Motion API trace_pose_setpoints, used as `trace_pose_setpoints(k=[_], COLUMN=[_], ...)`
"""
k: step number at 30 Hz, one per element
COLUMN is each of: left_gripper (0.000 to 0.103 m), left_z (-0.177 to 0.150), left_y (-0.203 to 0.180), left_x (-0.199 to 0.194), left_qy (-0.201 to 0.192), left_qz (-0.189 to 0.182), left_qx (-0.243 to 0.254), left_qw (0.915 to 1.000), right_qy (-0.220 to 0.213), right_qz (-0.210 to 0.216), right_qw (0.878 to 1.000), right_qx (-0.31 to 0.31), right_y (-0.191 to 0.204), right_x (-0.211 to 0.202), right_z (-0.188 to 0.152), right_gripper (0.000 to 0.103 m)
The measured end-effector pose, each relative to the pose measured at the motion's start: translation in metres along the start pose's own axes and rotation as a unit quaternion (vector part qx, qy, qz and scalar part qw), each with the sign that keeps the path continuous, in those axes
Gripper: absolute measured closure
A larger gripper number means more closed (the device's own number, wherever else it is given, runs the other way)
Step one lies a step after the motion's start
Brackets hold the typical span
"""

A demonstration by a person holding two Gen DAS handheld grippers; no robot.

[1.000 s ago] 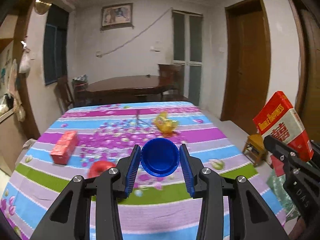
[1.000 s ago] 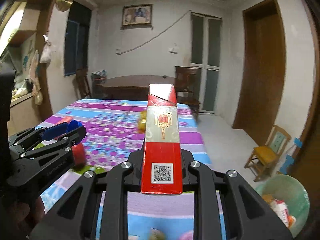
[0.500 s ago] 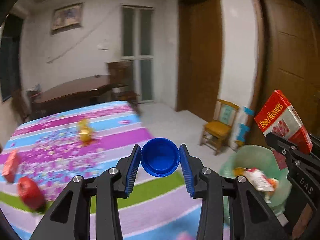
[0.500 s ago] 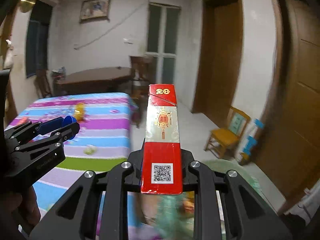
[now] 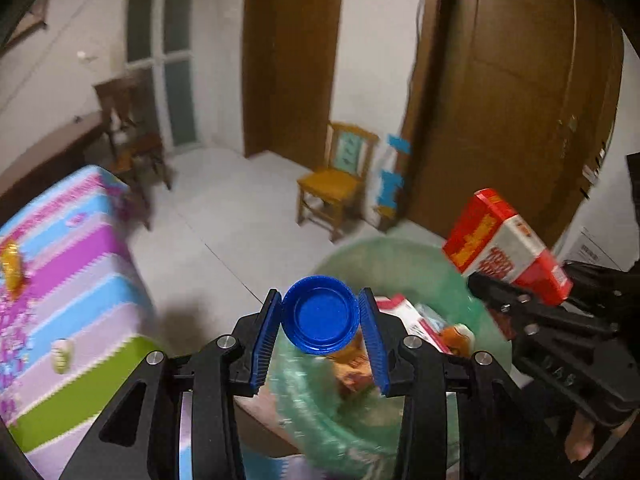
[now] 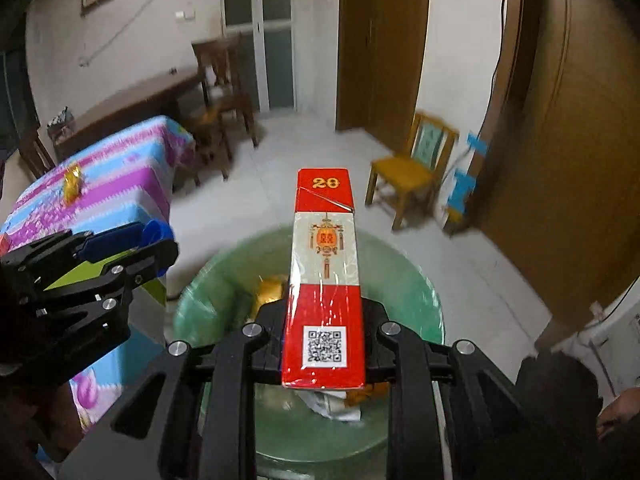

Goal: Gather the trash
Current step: 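Carry the red cigarette box and blue cap over the green bin, then open both tools to drop the box and cap into the bin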

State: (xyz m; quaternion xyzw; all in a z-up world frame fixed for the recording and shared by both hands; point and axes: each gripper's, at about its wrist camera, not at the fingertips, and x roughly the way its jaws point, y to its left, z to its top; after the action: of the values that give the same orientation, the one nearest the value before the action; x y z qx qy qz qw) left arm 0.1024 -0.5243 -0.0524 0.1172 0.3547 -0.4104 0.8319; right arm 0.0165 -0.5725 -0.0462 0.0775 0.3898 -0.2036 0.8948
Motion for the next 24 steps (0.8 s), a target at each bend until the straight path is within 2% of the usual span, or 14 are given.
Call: trace_pose_setpoints(k=[2, 7, 16, 21, 22, 23, 24], left_gripper=[0.062, 0.062, 0.061, 0.061, 0.052, 0.03, 0.021], left_z=[-0.002, -0.008, -0.011, -0.01, -0.01, -0.009, -0.009], left_y=[-0.008, -0.016, -0.016, -0.01, -0.01, -0.01, -0.008], left_x=[0.022, 0.054, 0.07, 0.059, 0.06, 0.056, 0.053], left_qy=[0.03, 0.063, 0.067, 0.063, 0.065, 0.062, 0.051], left_qz=[-0.014, -0.025, -0.019, -0.016, -0.013, -0.01, -0.002], left_qx=[0.001, 0.005, 0.008, 0.01, 0.012, 0.011, 0.01], left_qw=[0.9994, 0.9977, 0.9975, 0.9978, 0.9977, 0.998, 0.9986], right_qy=[0.022, 0.048, 0.057, 0.057, 0.056, 0.052, 0.048], right_qz=[0.008, 0.022, 0.027, 0.028, 0.028, 0.027, 0.027], right_qw=[1.0, 0.998, 0.998, 0.998, 0.998, 0.998, 0.998], right_qx=[0.009, 0.022, 0.022, 0.02, 0.019, 0.021, 0.023], right_y=[-0.008, -0.022, -0.028, -0.028, -0.028, -0.028, -0.029], right_x=[0.012, 0.03, 0.035, 0.035, 0.035, 0.034, 0.033], right_z=[-0.004, -0.014, -0.018, -0.019, -0.019, -0.019, -0.018], right_gripper=[0.082, 0.082, 0.082, 0.081, 0.073, 0.064, 0.054])
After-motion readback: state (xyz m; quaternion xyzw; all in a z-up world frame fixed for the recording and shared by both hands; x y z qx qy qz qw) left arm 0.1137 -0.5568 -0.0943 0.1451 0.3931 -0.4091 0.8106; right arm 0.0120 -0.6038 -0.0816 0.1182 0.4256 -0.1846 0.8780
